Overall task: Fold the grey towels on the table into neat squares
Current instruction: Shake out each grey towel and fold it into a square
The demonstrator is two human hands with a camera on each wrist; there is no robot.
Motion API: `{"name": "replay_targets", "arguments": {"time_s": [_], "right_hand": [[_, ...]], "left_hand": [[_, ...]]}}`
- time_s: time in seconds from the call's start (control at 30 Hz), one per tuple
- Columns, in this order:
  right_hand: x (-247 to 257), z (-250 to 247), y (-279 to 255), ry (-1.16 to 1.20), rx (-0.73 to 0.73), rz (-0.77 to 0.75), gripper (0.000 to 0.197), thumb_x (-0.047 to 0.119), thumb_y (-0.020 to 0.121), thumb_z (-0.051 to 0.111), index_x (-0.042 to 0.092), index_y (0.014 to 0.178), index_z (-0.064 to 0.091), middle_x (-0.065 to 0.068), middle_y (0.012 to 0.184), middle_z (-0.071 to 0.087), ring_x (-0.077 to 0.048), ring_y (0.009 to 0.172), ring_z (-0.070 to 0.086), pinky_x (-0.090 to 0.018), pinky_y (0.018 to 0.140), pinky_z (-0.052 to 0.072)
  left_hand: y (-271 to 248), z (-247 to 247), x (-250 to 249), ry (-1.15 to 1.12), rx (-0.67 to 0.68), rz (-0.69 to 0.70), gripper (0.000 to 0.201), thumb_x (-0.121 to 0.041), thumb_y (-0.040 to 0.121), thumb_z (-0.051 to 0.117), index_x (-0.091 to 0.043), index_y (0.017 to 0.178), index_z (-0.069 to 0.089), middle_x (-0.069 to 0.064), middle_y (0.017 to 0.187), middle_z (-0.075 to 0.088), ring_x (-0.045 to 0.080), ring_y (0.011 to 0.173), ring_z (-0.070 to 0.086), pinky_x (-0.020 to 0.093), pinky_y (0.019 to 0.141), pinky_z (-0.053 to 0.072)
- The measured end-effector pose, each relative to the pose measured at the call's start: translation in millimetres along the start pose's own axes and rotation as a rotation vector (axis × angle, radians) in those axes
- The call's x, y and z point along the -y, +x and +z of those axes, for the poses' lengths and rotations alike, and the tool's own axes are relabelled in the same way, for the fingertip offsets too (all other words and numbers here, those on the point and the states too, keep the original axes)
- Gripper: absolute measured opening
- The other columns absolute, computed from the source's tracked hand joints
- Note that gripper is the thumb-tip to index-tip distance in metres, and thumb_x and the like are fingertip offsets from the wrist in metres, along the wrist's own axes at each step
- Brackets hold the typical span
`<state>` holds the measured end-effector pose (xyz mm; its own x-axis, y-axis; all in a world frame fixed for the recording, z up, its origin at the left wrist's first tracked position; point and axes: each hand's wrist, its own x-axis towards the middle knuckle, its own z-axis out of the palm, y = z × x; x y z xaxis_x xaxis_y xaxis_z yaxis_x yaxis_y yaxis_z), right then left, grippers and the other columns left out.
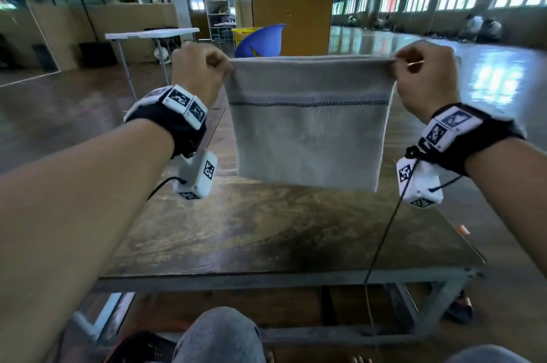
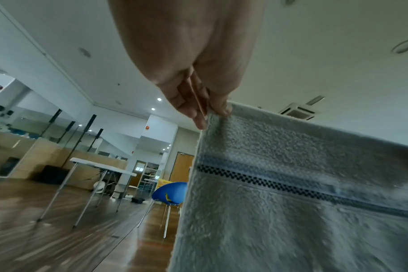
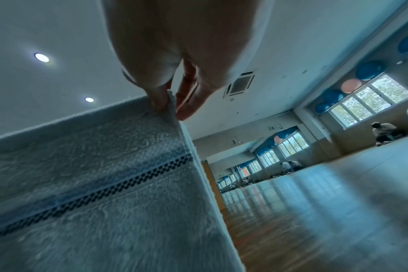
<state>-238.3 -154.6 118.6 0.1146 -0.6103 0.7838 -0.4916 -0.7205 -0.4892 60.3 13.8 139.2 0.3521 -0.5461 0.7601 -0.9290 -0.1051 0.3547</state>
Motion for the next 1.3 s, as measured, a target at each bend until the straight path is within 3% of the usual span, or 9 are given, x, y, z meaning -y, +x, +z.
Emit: {"name": "replay_targets", "arguments": {"time_s": [0.13,0.27,0.37,0.53,0.7,0.8,1.0,1.17,1.3], "right_hand": [[-18,-13,-32,0.089,0.236,-0.027,0.013,0.01,0.095,0.065,0.005,0.105,0.071,-0.005,0.095,0.068,-0.02,0.088,0.063,-0.028,0.082,0.049],[-53,-19,-90,0.098,0.729,0.019,0.008,0.012,0.087,0.076,0.02,0.088,0.078,0.003,0.075,0.075,-0.012,0.068,0.065,-0.014,0.067,0.049],[-74,-6,-129,0.089,1.085,0.123,0.009,0.015,0.086,0.077,0.023,0.085,0.078,0.001,0.071,0.076,-0.009,0.062,0.065,-0.016,0.064,0.05],[-95,24,-162,0.04,1.373,0.315,0.009,0.017,0.086,0.078,0.01,0.092,0.079,-0.007,0.081,0.078,-0.014,0.069,0.071,-0.024,0.068,0.057],[-109,55,-166,0.019,1.179,0.313,0.008,0.018,0.093,0.07,0.013,0.092,0.076,-0.006,0.08,0.075,-0.011,0.065,0.066,-0.025,0.064,0.054],[-116,74,-168,0.009,0.963,0.297,0.007,0.016,0.094,0.068,0.015,0.088,0.073,0.002,0.074,0.069,-0.001,0.055,0.057,-0.024,0.062,0.045],[-125,92,-164,-0.07,1.023,0.391,0.012,0.019,0.095,0.067,0.011,0.089,0.075,-0.013,0.083,0.073,-0.015,0.061,0.058,-0.029,0.061,0.048],[-135,91,-179,0.115,1.059,0.614,0.01,0.014,0.096,0.065,0.005,0.094,0.069,-0.012,0.088,0.07,-0.011,0.062,0.064,-0.021,0.053,0.051],[-144,92,-178,0.196,0.957,0.611,0.006,0.013,0.094,0.068,0.009,0.09,0.069,-0.006,0.079,0.072,-0.007,0.053,0.063,-0.021,0.049,0.051]], "left_hand": [[-46,-13,9,-0.044,0.055,0.052,0.017,-0.019,0.092,0.067,-0.008,0.099,0.076,0.005,0.09,0.073,0.012,0.076,0.06,0.009,0.069,0.04],[-122,-5,49,-0.098,0.426,-0.063,0.013,-0.018,0.089,0.071,-0.011,0.097,0.079,0.004,0.081,0.075,0.001,0.057,0.055,0.006,0.056,0.039],[-168,14,78,-0.07,0.756,-0.175,0.015,-0.023,0.088,0.072,-0.011,0.087,0.08,0.003,0.068,0.073,0.0,0.045,0.05,0.01,0.048,0.038],[-202,40,108,-0.043,1.043,-0.267,0.019,-0.031,0.09,0.071,-0.028,0.073,0.078,-0.011,0.06,0.071,-0.005,0.05,0.058,0.008,0.049,0.04],[-190,71,115,0.013,1.0,-0.346,0.019,-0.03,0.094,0.065,-0.019,0.084,0.078,-0.004,0.065,0.072,0.001,0.052,0.059,0.022,0.059,0.046],[-175,94,111,0.05,0.968,-0.413,0.02,-0.023,0.096,0.062,-0.009,0.092,0.074,0.005,0.076,0.072,0.007,0.054,0.058,0.018,0.054,0.045],[-157,130,101,0.033,0.806,-0.731,0.021,-0.014,0.092,0.062,0.007,0.094,0.066,0.021,0.093,0.07,0.033,0.081,0.066,0.045,0.083,0.057],[-188,144,102,0.046,0.657,-0.835,0.036,-0.024,0.094,0.061,-0.004,0.065,0.057,0.009,0.063,0.057,0.019,0.052,0.05,0.025,0.048,0.036],[-196,147,99,0.019,0.531,-0.725,0.019,-0.026,0.095,0.063,-0.013,0.081,0.066,0.001,0.071,0.059,0.01,0.059,0.049,0.02,0.05,0.033]]}}
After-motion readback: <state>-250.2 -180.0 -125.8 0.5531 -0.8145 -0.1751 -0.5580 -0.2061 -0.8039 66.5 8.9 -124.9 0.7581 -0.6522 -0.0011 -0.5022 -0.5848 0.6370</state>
